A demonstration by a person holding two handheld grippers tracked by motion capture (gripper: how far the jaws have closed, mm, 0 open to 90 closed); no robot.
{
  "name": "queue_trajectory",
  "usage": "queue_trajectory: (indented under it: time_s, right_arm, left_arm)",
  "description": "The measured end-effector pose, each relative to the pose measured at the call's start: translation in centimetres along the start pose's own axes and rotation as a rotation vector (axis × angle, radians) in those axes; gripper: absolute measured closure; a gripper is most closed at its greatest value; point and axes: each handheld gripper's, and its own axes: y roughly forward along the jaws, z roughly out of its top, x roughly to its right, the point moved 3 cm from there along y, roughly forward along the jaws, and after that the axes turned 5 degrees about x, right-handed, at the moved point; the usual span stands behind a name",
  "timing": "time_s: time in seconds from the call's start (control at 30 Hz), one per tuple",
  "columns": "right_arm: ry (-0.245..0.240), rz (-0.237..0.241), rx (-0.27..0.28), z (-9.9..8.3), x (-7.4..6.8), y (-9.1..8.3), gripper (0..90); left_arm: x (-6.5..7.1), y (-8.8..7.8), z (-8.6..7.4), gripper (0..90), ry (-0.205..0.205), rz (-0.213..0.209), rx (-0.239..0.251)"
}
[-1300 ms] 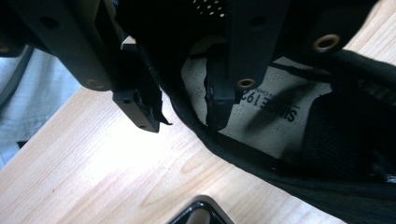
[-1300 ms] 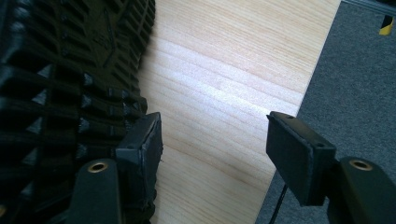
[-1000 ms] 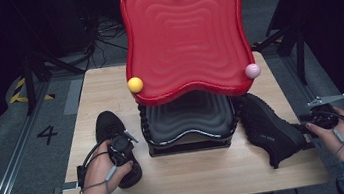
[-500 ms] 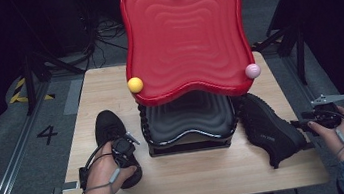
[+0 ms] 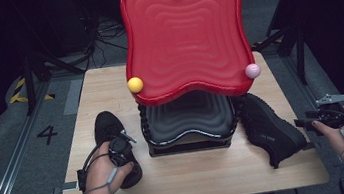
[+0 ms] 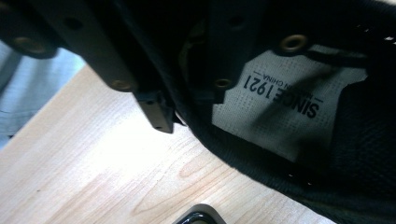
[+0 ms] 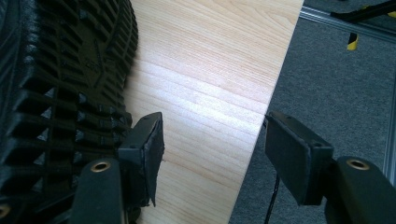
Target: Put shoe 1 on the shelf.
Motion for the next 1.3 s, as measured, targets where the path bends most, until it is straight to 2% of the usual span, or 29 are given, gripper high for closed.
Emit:
queue_trajectory:
  time_s: [0.1, 0.33, 0.4, 0.5, 0.53, 0.6, 0.63, 0.7, 0.8, 0.9, 0.93, 1.0, 1.1, 1.2, 1.3]
  right_arm:
    - [-0.002, 0.004, -0.009, -0.2, 0.0, 0.1, 38.5]
    - [0.005, 0.002, -0.007, -0.4, 0.2, -0.2, 38.5]
    - [0.011, 0.011, -0.01, -0.6, 0.3, -0.2, 38.2]
    - [0.021, 0.014, -0.021, -0.9, 0.4, 0.0, 38.2]
    - [0.023, 0.014, -0.027, -1.0, 0.4, 0.0, 38.2]
    - [0.02, 0.017, -0.025, -1.0, 0.5, 0.1, 38.2]
    - [0.02, 0.017, -0.025, -1.0, 0.5, 0.1, 38.2]
    - [0.023, 0.02, -0.025, -1.0, 0.4, 0.0, 38.0]
    - [0.028, 0.032, -0.037, -1.0, 0.4, 0.1, 37.4]
    - [0.03, 0.033, -0.044, -1.1, 0.4, 0.1, 37.3]
    - [0.025, 0.035, -0.043, -1.2, 0.4, 0.1, 37.2]
    - [0.022, 0.034, -0.041, -1.2, 0.4, 0.1, 37.2]
    - [0.028, 0.033, -0.043, -1.1, 0.4, 0.1, 37.2]
    - [0.03, 0.033, -0.043, -1.1, 0.4, 0.1, 37.2]
    - [0.026, 0.033, -0.04, -1.1, 0.4, 0.1, 37.2]
  left_arm:
    - [-0.3, -0.3, 0.2, 87.6, 0.009, 0.011, -0.032]
    - [-0.3, -1.4, 0.6, 87.6, 0.029, 0.014, -0.035]
    - [0.0, -2.5, 1.0, 87.4, 0.053, -0.016, -0.032]
    - [0.2, -3.2, 1.1, 87.4, 0.06, -0.017, -0.038]
    - [0.2, -3.6, 1.2, 87.4, 0.078, -0.011, -0.056]
    - [0.6, -4.6, 1.4, 87.2, 0.084, 0.001, -0.079]
    - [0.6, -4.6, 1.4, 87.1, 0.084, 0.001, -0.079]
    - [0.9, -5.7, 1.8, 86.8, 0.094, -0.014, -0.071]
    - [1.3, -7.3, 2.4, 86.4, 0.113, 0.004, -0.045]
    - [1.3, -8.0, 2.7, 86.4, 0.134, 0.004, -0.04]
    - [1.5, -9.0, 3.1, 86.7, 0.144, 0.002, -0.037]
    - [1.6, -10.0, 3.5, 86.8, 0.16, 0.005, -0.029]
    - [1.8, -11.0, 3.9, 87.0, 0.166, 0.003, -0.029]
    - [2.3, -12.6, 4.6, 87.1, 0.177, 0.031, -0.029]
    - [2.5, -14.0, 5.0, 87.3, 0.191, 0.029, -0.012]
